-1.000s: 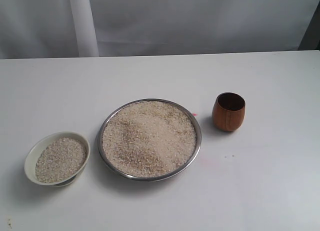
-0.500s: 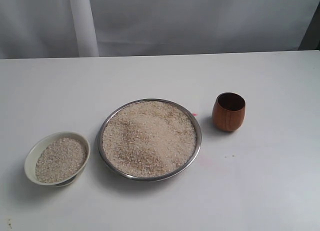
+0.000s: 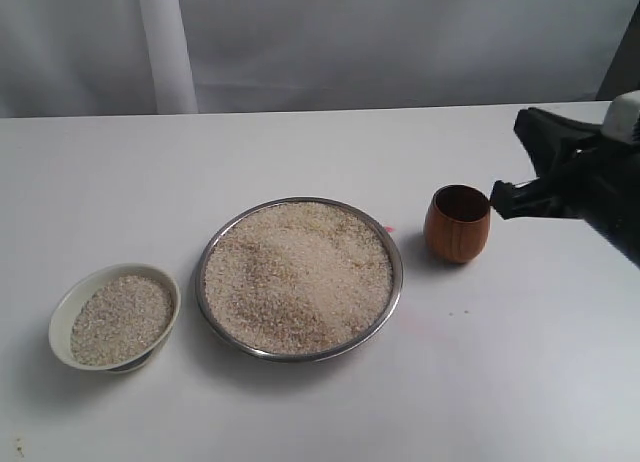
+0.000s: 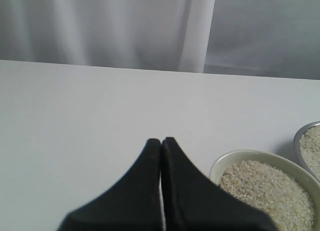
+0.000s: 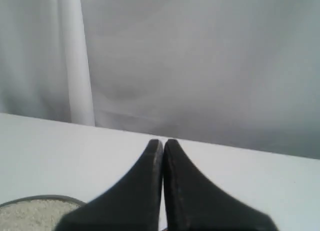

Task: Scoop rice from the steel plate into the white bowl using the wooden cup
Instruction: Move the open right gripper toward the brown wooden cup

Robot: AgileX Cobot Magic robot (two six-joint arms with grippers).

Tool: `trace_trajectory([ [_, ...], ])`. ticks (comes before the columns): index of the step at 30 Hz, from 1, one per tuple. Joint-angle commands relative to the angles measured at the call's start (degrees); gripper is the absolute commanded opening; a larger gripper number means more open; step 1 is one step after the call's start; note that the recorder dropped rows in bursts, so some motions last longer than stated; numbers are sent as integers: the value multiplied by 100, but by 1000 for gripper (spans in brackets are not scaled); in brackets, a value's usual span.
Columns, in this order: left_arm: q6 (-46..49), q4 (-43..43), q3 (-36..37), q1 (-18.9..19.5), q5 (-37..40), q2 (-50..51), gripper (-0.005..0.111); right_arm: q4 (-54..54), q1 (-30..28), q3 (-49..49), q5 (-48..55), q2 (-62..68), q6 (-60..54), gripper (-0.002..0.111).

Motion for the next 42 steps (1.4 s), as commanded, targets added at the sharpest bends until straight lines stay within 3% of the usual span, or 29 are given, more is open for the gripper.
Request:
trace_trajectory([
  [1,-11,18,4,-37,-43,2,0,66,-31,-34,-491,738,31,0],
  [18,-11,18,4,-37,-43,2,0,219,-31,334,-1285,2729,-184,0],
  [32,-11,18,4,-37,-43,2,0,215,-31,323,-1429,2962,-184,1],
  [34,-11,18,4,-37,-43,2,0,204,-31,323,-1429,2962,-184,8],
  [37,-11,18,4,-37,-43,2,0,204,-31,323,-1421,2962,-329,29],
  [42,-11,18,4,-37,-43,2,0,350,-31,323,-1446,2962,-462,88],
])
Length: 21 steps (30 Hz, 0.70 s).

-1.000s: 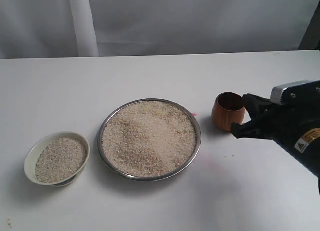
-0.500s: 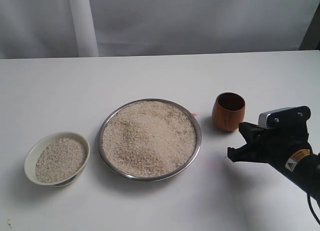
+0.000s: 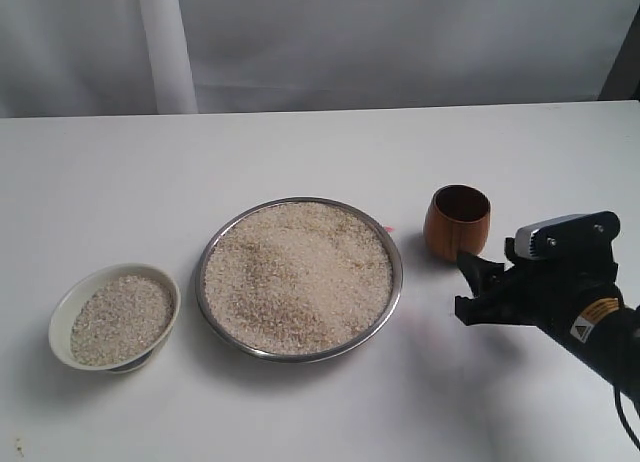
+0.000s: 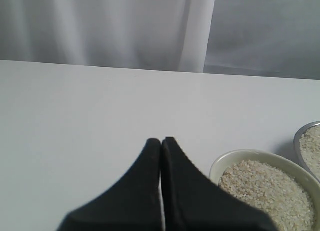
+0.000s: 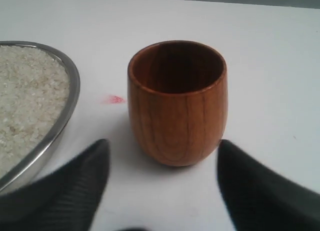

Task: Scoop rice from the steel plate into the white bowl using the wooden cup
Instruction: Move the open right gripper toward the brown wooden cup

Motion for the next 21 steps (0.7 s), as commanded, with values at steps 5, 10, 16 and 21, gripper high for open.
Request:
trace_trajectory([
  [5,-11,18,4,-37,-43,2,0,172,-31,9,-103,16,-121,105],
  [10,-11,18,4,-37,-43,2,0,172,-31,9,-103,16,-121,105],
  [16,-11,18,4,-37,-43,2,0,172,-31,-48,-268,16,-148,105],
  [21,-11,18,4,-37,-43,2,0,62,-31,-303,-217,96,-148,105],
])
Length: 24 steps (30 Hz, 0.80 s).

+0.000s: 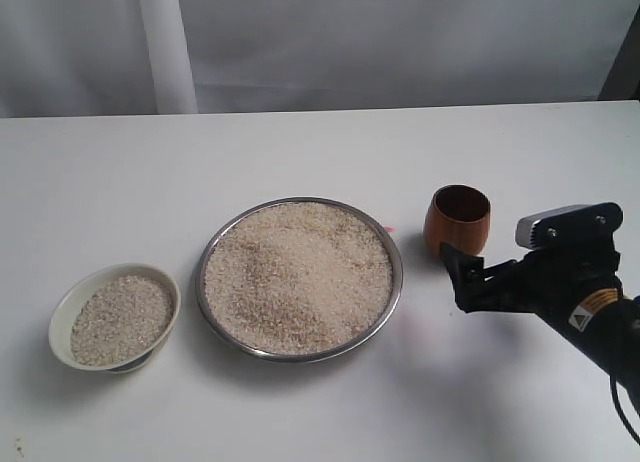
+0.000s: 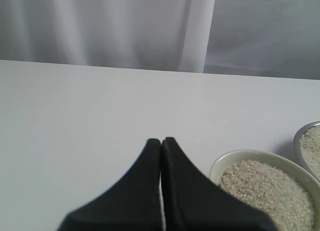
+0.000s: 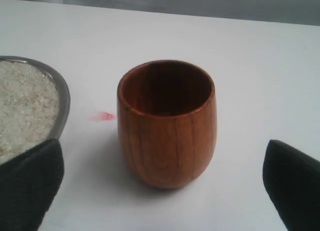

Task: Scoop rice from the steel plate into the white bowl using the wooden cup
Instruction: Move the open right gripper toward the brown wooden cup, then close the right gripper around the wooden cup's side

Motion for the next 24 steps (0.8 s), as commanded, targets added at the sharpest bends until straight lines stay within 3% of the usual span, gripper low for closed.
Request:
trace_trajectory([
  [1,-11,18,4,-37,-43,2,0,-79,-31,-233,-101,121,-33,105],
  [24,-11,18,4,-37,-43,2,0,-45,-31,-1698,-100,1622,-33,105],
])
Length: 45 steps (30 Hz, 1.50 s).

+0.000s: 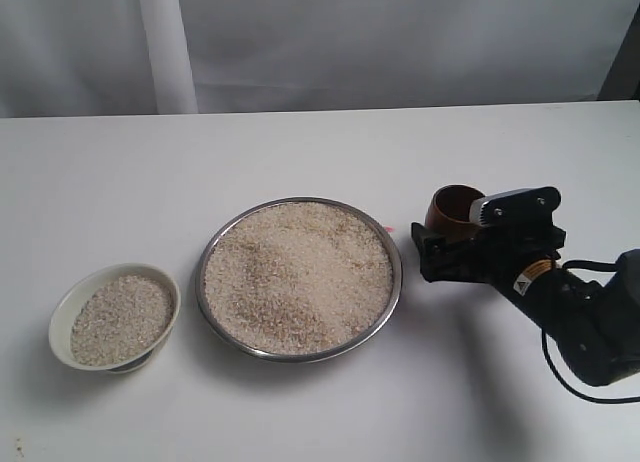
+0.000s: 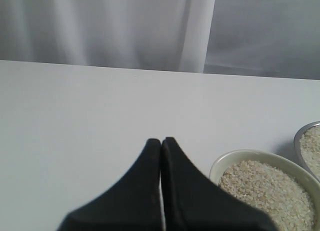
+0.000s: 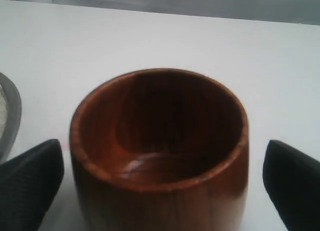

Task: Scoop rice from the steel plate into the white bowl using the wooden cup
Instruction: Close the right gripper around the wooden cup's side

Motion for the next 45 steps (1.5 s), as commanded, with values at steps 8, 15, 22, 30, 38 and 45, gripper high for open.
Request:
trace_trajectory([
  [8,-11,18,4,-37,-43,2,0,138,-31,-429,-283,475,-21,105],
  [15,-11,18,4,-37,-43,2,0,266,-31,-429,-523,475,-21,105],
  [22,-11,18,4,-37,-43,2,0,266,-31,-429,-523,475,-21,105],
  [30,-11,18,4,-37,-43,2,0,266,-31,-497,-523,475,-142,105],
  [38,-11,18,4,-37,-43,2,0,222,-31,-632,-414,475,-142,105],
  [45,-11,18,4,-37,-43,2,0,222,-31,-632,-319,475,-142,105],
])
